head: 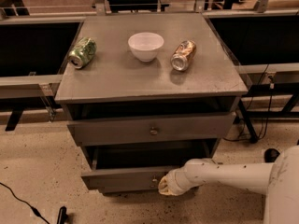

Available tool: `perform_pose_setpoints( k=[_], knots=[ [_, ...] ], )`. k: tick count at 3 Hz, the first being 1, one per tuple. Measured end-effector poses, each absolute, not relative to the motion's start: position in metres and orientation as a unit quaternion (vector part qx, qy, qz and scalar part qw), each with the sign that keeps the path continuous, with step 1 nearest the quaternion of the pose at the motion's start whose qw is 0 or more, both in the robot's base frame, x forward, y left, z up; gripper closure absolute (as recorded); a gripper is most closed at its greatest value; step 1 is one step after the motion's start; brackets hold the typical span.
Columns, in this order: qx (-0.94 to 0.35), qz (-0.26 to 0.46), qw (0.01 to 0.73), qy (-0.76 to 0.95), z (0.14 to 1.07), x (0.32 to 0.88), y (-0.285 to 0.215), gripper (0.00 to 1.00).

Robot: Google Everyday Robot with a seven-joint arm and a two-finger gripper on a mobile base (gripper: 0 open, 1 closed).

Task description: Close middle drawer

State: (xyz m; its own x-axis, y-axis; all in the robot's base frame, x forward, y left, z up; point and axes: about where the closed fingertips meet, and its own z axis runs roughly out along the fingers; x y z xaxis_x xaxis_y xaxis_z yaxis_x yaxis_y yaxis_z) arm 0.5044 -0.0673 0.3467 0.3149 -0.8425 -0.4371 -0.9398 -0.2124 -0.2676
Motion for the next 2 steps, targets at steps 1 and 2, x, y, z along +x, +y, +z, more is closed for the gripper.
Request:
perform_pose_setpoints(
  k=[1,2],
  knots=[
    [-0.776,0.105,0.242,0.573,0.3446,0.5120,-0.0653,1.00],
    [-0.776,0.105,0.241,0.573,0.3445,0.5116,-0.0652,1.00]
  ],
)
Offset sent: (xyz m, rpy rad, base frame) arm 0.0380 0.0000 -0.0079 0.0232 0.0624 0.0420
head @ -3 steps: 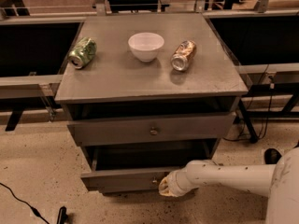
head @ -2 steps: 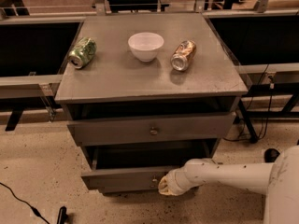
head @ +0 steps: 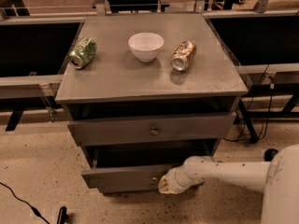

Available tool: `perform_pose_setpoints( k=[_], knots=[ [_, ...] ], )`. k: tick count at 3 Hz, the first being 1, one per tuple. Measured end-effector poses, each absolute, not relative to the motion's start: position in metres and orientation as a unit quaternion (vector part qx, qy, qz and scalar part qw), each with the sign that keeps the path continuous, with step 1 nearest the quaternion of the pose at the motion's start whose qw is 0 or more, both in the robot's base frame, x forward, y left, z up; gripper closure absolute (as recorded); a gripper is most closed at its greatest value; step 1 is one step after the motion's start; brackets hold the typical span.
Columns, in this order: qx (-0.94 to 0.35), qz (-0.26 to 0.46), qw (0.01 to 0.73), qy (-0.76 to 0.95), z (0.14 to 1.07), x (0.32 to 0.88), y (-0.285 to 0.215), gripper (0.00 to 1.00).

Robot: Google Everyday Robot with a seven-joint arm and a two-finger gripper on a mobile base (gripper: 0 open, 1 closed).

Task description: Close middle drawer

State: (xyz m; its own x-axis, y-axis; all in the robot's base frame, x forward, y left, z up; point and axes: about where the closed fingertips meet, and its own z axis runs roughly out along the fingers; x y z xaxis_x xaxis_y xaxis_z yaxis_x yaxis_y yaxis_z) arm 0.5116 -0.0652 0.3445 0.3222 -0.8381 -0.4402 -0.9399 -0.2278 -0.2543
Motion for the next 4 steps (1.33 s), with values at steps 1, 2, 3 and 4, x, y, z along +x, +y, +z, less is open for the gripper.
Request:
perform_pose_setpoints(
  k=[1,2,3,4],
  knots=[
    [-0.783,0.107,0.230,0.569,0.343,0.499,-0.064,1.00],
    [-0.786,0.101,0.215,0.571,0.342,0.484,-0.065,1.00],
    [-0.783,0.098,0.217,0.575,0.337,0.484,-0.070,1.00],
    [-0.786,0.086,0.233,0.567,0.338,0.511,-0.072,1.00]
  ],
)
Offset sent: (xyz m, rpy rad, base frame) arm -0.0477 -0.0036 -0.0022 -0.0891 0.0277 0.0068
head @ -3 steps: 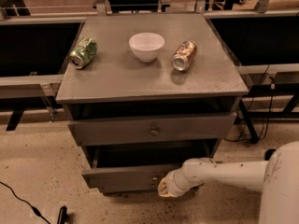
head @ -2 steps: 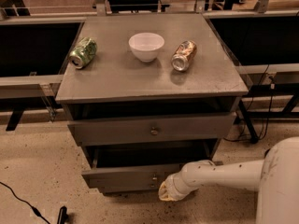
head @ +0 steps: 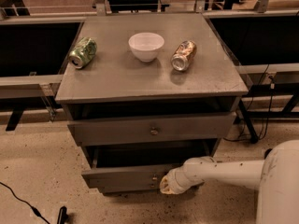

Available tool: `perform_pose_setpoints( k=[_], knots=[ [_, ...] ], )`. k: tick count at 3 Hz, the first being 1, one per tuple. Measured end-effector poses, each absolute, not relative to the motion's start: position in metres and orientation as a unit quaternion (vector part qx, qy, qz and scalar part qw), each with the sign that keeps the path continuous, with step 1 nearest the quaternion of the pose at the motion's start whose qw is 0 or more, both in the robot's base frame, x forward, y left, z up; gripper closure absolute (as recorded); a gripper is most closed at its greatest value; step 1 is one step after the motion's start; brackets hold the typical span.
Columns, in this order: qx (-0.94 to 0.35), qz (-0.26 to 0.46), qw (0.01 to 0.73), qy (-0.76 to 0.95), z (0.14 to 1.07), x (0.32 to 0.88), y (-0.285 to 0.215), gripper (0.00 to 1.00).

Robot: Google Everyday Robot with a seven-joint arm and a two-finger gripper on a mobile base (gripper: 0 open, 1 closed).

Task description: Close middle drawer

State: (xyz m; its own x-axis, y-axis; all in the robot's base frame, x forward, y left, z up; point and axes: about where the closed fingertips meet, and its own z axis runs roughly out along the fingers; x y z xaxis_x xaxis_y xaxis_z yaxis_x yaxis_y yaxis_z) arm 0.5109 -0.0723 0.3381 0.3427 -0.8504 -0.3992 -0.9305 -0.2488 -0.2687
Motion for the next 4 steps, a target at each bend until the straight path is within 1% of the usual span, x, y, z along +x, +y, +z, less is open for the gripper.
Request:
perform_pose_setpoints(
  k=[4],
  knots=[
    [-0.787,0.075,0.244,0.561,0.345,0.530,-0.072,1.00]
  ],
)
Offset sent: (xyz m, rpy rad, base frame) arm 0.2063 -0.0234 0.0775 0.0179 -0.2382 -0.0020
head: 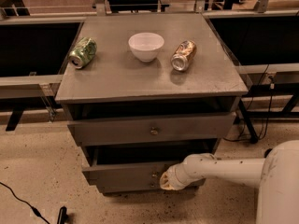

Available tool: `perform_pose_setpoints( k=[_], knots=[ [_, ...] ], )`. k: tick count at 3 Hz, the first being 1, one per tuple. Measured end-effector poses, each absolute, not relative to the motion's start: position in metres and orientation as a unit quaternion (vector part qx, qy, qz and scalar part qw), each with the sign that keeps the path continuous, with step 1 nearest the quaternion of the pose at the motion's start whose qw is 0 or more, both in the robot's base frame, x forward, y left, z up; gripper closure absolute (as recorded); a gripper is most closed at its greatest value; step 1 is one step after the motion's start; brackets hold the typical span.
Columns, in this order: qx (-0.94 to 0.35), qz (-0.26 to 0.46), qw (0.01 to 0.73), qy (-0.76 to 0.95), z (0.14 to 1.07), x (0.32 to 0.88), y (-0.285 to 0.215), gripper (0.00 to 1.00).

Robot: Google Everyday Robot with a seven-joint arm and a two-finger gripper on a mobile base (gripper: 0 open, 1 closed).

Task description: Close middle drawer

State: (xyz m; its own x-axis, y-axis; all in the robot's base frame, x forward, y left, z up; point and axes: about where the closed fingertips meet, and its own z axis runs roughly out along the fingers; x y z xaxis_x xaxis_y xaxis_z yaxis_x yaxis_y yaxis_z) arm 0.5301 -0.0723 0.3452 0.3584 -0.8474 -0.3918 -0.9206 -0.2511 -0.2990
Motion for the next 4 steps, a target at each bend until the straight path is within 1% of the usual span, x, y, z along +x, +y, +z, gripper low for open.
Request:
perform_pose_setpoints(
  k=[2,3,4],
  knots=[
    [-0.788,0.072,0.246,0.560,0.347,0.535,-0.072,1.00],
    [-0.795,0.069,0.235,0.555,0.336,0.516,-0.068,1.00],
    [-0.803,0.059,0.226,0.548,0.328,0.484,-0.065,1.00]
  ],
)
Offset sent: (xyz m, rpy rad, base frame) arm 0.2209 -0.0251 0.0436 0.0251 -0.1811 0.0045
